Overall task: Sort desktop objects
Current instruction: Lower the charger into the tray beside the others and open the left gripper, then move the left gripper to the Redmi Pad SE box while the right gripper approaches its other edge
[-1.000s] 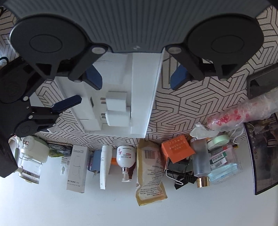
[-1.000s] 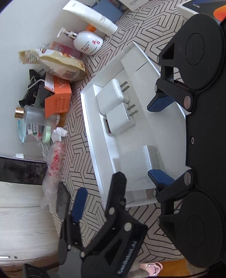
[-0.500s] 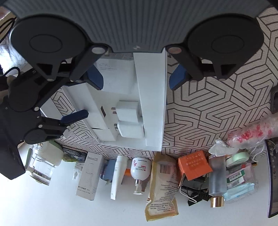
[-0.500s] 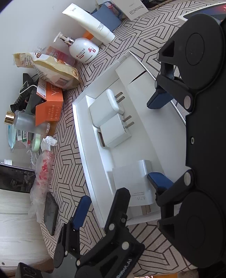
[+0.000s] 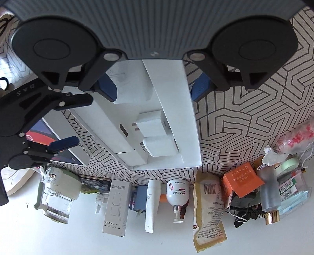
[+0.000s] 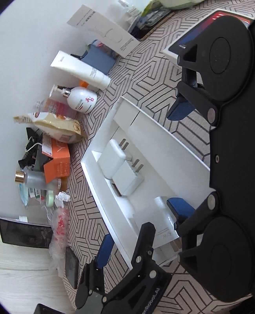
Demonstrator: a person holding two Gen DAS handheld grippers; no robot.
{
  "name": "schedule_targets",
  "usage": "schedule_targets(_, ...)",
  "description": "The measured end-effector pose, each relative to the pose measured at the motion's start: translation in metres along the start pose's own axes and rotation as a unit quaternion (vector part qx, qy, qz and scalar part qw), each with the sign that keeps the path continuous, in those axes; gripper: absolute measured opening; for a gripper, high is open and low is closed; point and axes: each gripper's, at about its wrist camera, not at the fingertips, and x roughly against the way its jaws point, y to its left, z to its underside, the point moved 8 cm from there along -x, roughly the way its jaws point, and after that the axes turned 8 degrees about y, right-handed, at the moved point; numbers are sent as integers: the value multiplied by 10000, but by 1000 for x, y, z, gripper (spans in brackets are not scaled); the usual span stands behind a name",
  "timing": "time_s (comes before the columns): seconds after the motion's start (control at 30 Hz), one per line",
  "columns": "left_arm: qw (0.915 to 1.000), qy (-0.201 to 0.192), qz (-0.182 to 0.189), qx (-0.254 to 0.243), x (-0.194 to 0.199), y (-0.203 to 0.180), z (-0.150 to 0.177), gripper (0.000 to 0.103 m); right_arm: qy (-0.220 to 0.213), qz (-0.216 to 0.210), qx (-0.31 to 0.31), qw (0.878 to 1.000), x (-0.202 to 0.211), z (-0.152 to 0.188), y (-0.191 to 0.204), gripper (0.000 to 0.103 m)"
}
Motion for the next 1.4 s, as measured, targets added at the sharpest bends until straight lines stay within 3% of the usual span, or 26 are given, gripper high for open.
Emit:
schedule_targets(0.13,10000,-56,5,-22,2,-1,-7,83,-24,-33,-261,9997,7,10,-11,89)
schedule_targets(0.23,9995,-172,225,117,15,-4,-12,83,-190,-389,-723,9964,20,19,-22,89)
schedule_targets(0.3,9995,-260,135,85,24,-12,-17,83,-333,-497,-999,9932,32,26,-34,89)
schedule_targets(0.43,9981,-478,285,-264,35,-55,-28,86,-510,-326,-1456,9875,59,52,-65,89)
schedule_targets(0.5,9952,-507,703,-443,34,-88,-33,90,-472,-208,-1651,9849,70,72,-83,89)
schedule_targets(0.63,9816,-353,1669,-859,30,-148,-37,92,-398,137,-2173,9752,95,124,-118,89)
schedule_targets(0.77,9797,-144,1683,-1085,9,-186,-41,92,-766,394,-2726,9583,129,174,-143,90)
schedule_targets(0.83,9803,140,1764,-878,-7,-192,-42,92,-872,344,-2993,9495,136,190,-154,90)
schedule_targets(0.93,9795,626,1860,-445,-31,-190,-48,92,-851,-109,-3338,9387,130,199,-168,90)
schedule_targets(1.0,9822,838,1678,-132,-45,-185,-54,92,-760,-551,-3412,9353,119,195,-173,90)
schedule_targets(1.23,9835,1154,1377,204,-75,-190,-60,92,-413,-655,-3073,9485,78,169,-180,90)
schedule_targets(1.4,9803,1493,1264,259,-98,-186,-56,92,9,-773,-3214,9438,52,158,-185,91)
